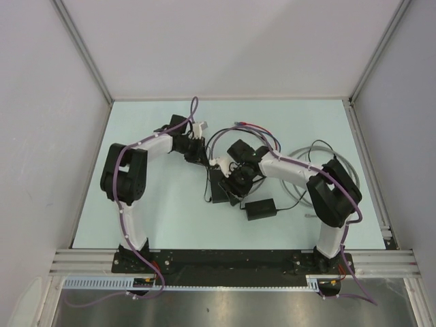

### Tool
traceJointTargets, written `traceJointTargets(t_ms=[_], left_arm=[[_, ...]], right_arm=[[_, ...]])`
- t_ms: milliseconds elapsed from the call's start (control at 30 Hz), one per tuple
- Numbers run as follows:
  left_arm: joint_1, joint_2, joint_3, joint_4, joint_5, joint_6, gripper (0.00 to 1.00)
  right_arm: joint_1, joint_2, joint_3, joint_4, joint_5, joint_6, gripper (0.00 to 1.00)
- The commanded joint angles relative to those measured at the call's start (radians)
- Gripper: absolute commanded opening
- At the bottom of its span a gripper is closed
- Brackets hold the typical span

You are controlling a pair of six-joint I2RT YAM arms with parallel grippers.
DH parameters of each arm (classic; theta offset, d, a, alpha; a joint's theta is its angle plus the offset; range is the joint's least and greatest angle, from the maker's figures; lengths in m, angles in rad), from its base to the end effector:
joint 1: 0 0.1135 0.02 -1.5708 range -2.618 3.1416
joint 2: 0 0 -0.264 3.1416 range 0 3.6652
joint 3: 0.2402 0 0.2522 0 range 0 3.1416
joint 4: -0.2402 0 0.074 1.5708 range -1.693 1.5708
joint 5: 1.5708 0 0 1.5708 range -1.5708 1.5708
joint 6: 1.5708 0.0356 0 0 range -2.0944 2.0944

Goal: Pull the plug from the switch port

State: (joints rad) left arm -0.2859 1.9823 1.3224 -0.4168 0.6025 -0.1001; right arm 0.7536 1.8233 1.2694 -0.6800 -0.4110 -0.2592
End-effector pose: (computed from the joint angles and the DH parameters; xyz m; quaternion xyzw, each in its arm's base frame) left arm 0.3828 -0.1336 0.1617 0.1582 0.9152 -0.3272 0.1740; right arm 0.2536 0.2575 0.1907 -0.4980 0.8274 0.2352 0.1099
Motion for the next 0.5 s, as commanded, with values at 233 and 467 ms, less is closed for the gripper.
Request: traceJointTargets(t_ms=[233, 467], left_arm=[[0.079, -0.260, 0.110, -0.290, -0.309, 0.054, 0.70], [0.108, -0.350, 0.122, -0.176, 0.080, 0.134, 0.40]], right_arm=[[-0.272, 0.201, 0.459, -0.366, -0.135, -0.267, 0.47], [-0.396, 0.396, 0.735, -0.440, -0.235, -0.397, 0.38]])
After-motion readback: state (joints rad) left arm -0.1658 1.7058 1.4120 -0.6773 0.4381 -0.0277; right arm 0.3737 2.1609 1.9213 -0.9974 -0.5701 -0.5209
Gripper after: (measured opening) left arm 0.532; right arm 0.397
